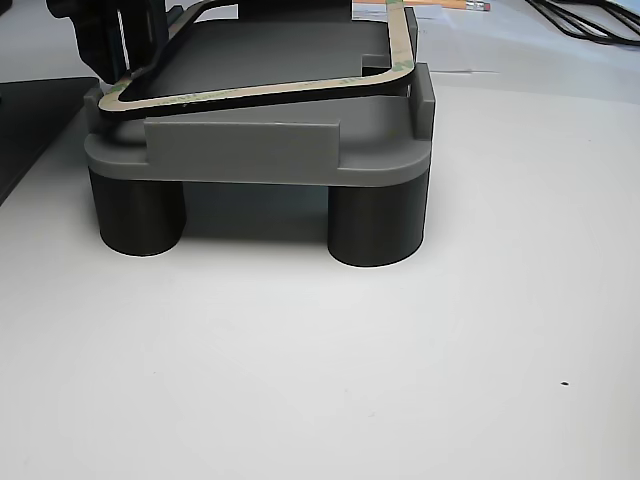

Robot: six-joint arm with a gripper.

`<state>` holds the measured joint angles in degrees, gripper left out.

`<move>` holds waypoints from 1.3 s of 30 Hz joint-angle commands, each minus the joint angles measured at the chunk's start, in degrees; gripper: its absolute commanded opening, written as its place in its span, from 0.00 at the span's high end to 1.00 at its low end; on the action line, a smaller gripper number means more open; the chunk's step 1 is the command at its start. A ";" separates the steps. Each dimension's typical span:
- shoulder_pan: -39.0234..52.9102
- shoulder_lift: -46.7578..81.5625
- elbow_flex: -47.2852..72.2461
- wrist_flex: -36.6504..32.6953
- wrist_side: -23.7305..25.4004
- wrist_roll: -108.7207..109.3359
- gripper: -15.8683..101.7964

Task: Move top rectangular frame to the holder.

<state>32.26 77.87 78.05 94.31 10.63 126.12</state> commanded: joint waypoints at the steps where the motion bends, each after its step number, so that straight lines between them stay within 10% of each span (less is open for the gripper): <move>1: -0.79 1.14 -1.41 0.53 0.00 -0.09 0.90; 19: -0.88 1.41 -1.05 0.53 0.00 0.26 0.89; 21: -0.88 1.41 -1.32 0.53 0.26 0.00 0.80; 24: -0.88 1.49 -1.67 0.53 0.62 -1.32 0.04; 31: -0.18 2.20 -6.94 0.44 5.62 -6.77 0.02; 39: 1.14 15.21 -4.48 -9.67 23.03 -48.78 0.02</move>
<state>33.93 84.99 66.80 90.00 27.86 99.93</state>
